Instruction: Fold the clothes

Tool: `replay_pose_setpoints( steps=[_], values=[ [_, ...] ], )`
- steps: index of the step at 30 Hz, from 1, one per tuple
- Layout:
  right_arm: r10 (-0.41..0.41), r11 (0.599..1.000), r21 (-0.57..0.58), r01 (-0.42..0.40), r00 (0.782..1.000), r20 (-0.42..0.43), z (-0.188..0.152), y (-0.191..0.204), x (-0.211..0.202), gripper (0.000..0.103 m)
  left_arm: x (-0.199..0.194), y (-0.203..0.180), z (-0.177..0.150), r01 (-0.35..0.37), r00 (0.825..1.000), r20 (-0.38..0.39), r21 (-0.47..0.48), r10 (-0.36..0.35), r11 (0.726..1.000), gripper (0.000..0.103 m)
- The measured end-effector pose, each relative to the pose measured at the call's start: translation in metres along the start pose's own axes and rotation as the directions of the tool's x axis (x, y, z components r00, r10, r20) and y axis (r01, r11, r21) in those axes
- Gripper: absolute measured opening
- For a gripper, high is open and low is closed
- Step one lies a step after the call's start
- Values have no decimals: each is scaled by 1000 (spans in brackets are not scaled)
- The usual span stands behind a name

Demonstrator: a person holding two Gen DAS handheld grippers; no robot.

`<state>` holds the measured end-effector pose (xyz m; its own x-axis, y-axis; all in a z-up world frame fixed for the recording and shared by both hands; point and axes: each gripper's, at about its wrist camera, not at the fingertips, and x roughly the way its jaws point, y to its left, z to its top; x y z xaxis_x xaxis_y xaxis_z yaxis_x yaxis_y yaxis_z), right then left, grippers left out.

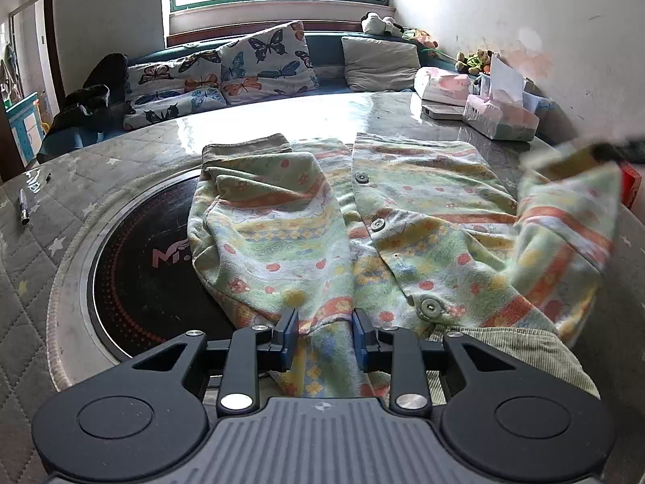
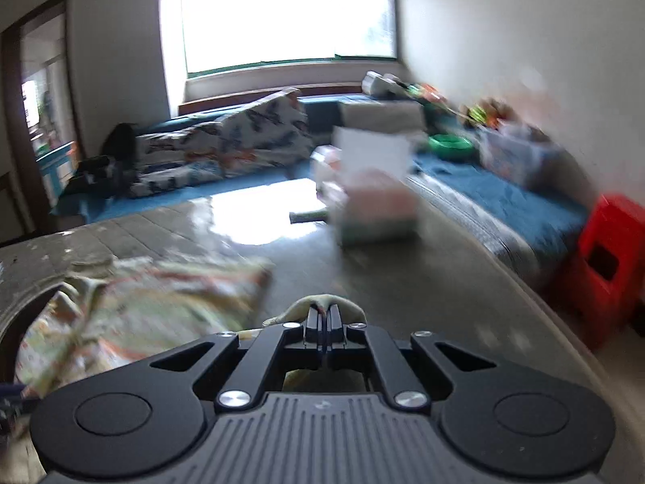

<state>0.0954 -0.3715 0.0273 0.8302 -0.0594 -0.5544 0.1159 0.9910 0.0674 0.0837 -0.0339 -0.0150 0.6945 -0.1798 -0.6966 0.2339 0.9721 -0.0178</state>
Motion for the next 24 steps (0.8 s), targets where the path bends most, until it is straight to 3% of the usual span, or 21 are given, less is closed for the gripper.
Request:
replay_pose_setpoints(
  steps=[4,7,8,12,21,24],
  values=[
    [-50,995,79,55,997,-56,-37,-30,-16,5,-2,0,-2,-7,1000,1,7,7,1000,29],
    [-70,990,112,83,991,-110,-62,-45,-22,14,-2,1,-3,-13,1000,-2,8,13,1000,29],
    [-73,991,106,86,990,-117,-67,-47,-23,23,-3,1,-3,-15,1000,-3,9,15,1000,29],
    [-111,993,17,114,987,-118,-77,-40,-24,46,-3,0,-4,-23,1000,-5,13,23,1000,29],
    [-186,968,-188,166,978,-91,-65,-10,13,72,-2,-1,-3,-35,999,-10,15,35,999,31],
    [-224,953,-219,209,974,-46,-59,-8,18,73,-2,-2,-3,-39,999,-12,18,39,999,31]
  ],
)
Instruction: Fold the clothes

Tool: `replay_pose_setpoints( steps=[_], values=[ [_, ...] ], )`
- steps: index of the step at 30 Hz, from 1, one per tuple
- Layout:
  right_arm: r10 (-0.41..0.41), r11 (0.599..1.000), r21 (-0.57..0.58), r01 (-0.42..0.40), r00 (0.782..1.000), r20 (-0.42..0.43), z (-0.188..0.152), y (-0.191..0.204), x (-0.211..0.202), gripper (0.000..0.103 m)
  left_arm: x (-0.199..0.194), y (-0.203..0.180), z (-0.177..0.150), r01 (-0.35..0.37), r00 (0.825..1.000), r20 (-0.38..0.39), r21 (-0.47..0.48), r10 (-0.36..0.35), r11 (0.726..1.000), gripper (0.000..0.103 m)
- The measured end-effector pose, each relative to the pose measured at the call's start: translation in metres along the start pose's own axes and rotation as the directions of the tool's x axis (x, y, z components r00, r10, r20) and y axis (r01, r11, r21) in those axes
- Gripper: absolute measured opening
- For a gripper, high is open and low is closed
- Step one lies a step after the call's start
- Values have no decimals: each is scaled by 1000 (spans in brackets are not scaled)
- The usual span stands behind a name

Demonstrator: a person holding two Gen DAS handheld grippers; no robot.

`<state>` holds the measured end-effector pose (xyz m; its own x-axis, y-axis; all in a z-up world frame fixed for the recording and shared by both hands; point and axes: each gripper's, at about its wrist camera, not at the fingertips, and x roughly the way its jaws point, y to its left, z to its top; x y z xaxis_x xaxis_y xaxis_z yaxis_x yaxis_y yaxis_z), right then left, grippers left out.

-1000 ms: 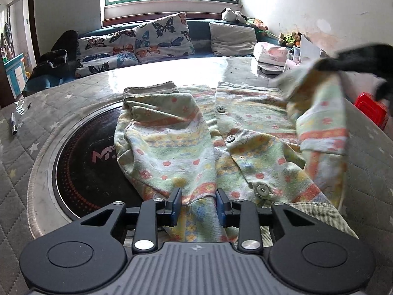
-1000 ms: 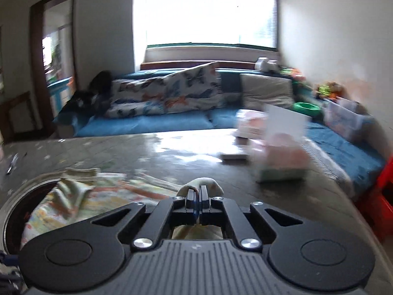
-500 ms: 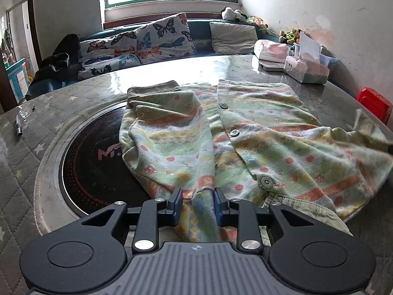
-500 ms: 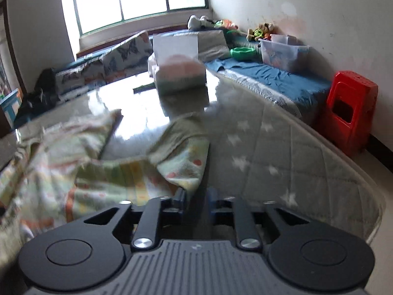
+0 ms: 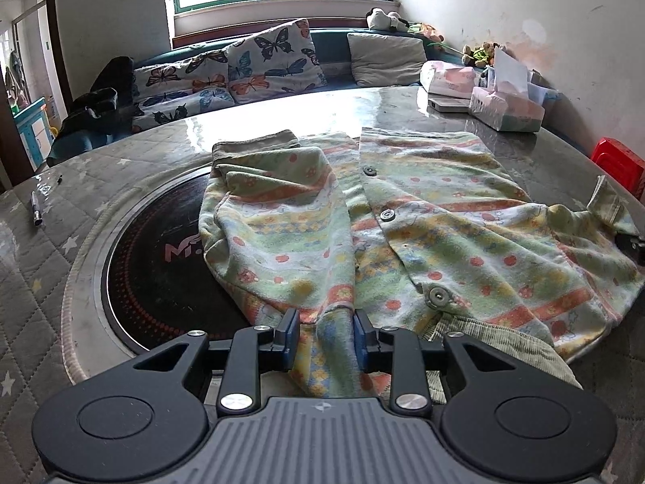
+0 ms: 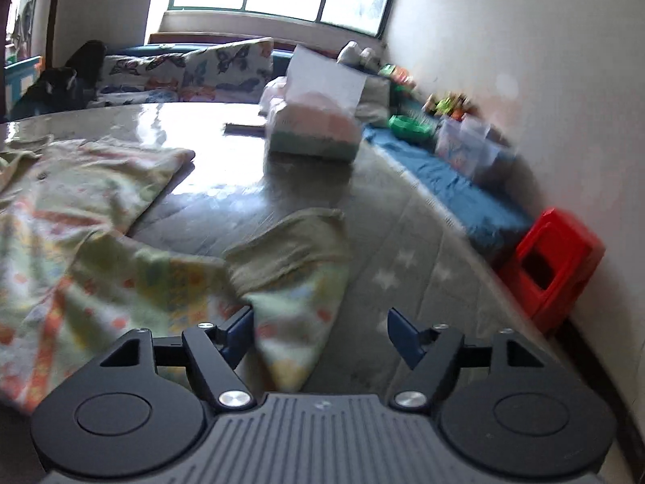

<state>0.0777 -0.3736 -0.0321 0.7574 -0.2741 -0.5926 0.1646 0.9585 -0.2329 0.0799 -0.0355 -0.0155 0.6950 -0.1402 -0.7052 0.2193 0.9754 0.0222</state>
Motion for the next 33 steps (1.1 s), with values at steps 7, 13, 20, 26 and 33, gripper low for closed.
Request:
replay_pose_setpoints(
  steps=[7,13,20,26,33],
  values=[
    [-86,987,140,80,996,37,6,-38,-7,77,0,-1,1,-4,1000,-5,1,4,1000,33],
    [-52,980,195,47,998,21,-1,-58,-12,77,0,-5,3,-7,1000,-2,9,7,1000,42],
    [153,970,191,-150,988,-3,7,-37,8,77,-3,-8,9,-11,1000,13,13,11,1000,44],
    [174,971,173,-164,984,-46,4,-23,17,77,0,-3,19,-16,1000,8,-4,16,1000,44],
    [197,969,157,-189,980,-38,3,-14,11,80,13,1,43,-26,999,18,-34,27,999,50]
  ],
)
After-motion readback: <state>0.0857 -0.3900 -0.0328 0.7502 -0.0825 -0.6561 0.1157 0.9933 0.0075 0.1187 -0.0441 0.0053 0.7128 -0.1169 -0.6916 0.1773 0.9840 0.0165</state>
